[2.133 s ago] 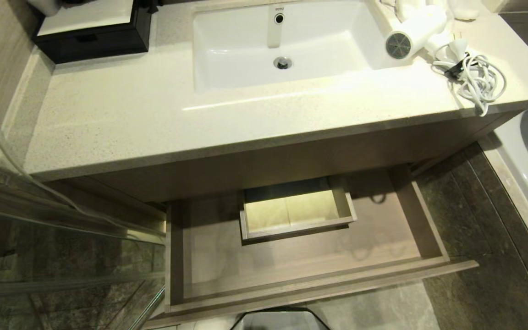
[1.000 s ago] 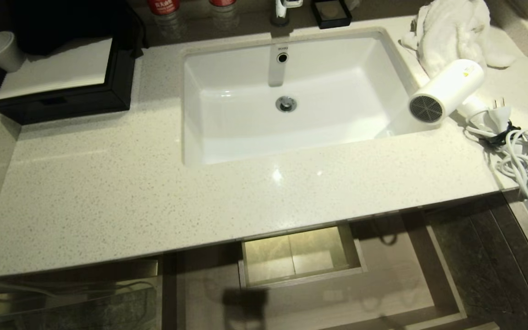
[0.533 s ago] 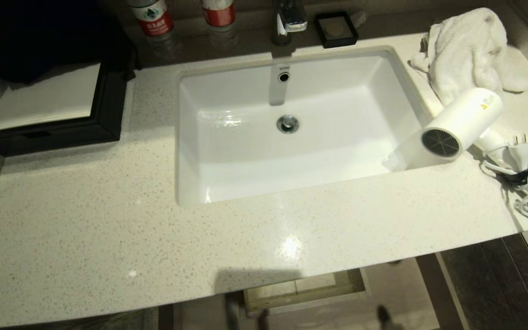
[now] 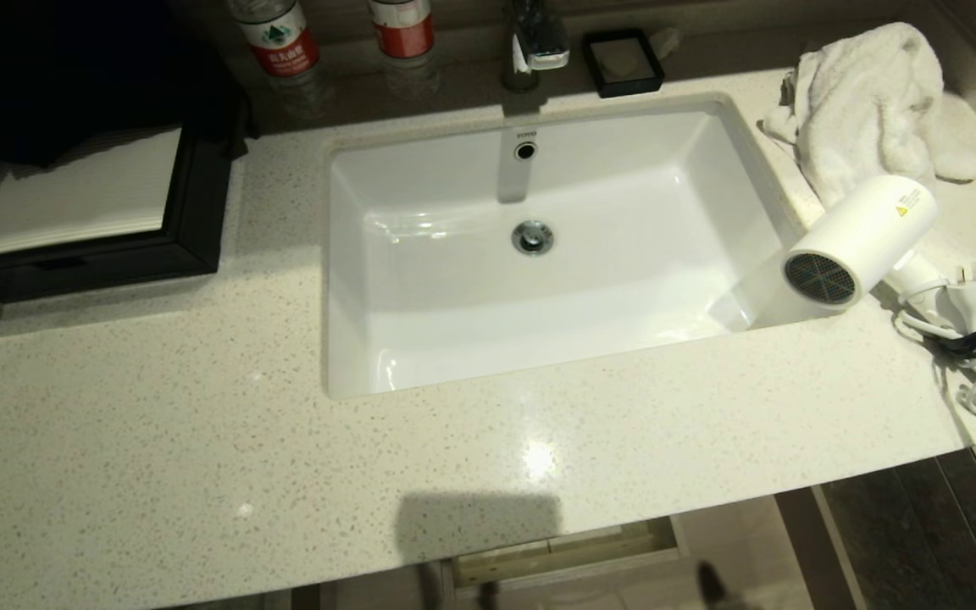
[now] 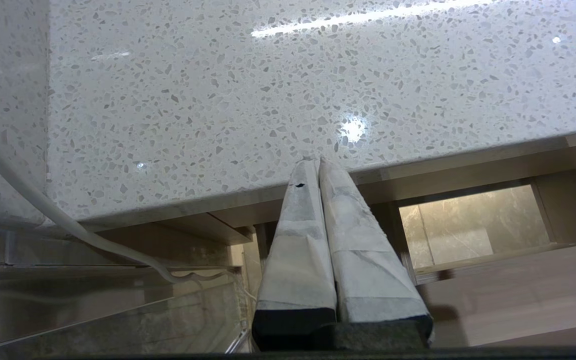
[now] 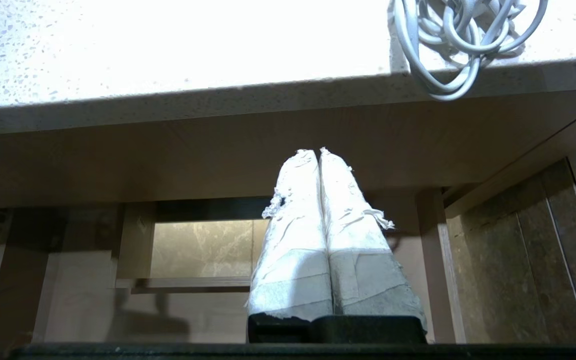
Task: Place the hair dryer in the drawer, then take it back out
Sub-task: Pick up the hairdryer
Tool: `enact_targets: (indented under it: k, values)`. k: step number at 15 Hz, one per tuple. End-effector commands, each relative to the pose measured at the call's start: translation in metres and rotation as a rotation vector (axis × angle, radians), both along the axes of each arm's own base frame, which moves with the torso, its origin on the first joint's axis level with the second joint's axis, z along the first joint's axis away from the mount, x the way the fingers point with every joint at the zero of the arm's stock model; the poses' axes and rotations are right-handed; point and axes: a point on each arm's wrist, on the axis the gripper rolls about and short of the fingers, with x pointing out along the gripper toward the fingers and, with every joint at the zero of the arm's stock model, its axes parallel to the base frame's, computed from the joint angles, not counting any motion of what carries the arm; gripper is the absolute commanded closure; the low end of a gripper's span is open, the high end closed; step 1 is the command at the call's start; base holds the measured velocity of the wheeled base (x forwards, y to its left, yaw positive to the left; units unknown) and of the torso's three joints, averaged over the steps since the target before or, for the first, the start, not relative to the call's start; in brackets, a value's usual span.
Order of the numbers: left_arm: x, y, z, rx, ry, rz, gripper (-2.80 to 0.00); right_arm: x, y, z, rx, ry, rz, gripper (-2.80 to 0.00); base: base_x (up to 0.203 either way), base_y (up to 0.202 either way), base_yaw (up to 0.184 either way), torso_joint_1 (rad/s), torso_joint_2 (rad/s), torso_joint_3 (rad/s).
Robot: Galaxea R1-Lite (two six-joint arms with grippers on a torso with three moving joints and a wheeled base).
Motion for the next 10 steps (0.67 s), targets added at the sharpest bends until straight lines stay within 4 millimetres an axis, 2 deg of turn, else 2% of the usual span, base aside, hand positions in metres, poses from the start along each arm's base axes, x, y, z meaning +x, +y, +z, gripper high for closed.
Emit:
enact_targets:
  k: [1,3,6,7,8,10]
  values:
    - [0.0,0.0,0.0,-0.001,0.001,0.001,0.0,-0.003,0.0,-0.003,0.002,-0.023,0.002,0.0,0.0,0.0,0.0,0.0,0.0,0.0]
    - [0.0,0.0,0.0,-0.001,0.001,0.001,0.0,-0.021,-0.003,0.034,0.013,-0.096,0.002,0.0,0.0,0.0,0.0,0.0,0.0,0.0]
    - [0.0,0.0,0.0,-0.001,0.001,0.001,0.0,-0.073,-0.01,0.115,0.035,-0.21,-0.012,0.0,0.0,0.0,0.0,0.0,0.0,0.0]
    - [0.0,0.0,0.0,-0.001,0.001,0.001,0.0,-0.079,-0.012,0.142,0.035,-0.168,-0.036,0.0,0.0,0.0,0.0,0.0,0.0,0.0]
    - [0.0,0.0,0.0,-0.001,0.001,0.001,0.0,-0.071,-0.011,0.163,0.026,-0.075,-0.076,0.0,0.0,0.0,0.0,0.0,0.0,0.0]
    - [0.0,0.0,0.0,-0.001,0.001,0.001,0.0,-0.048,-0.01,0.192,0.0,0.085,-0.146,0.0,0.0,0.0,0.0,0.0,0.0,0.0]
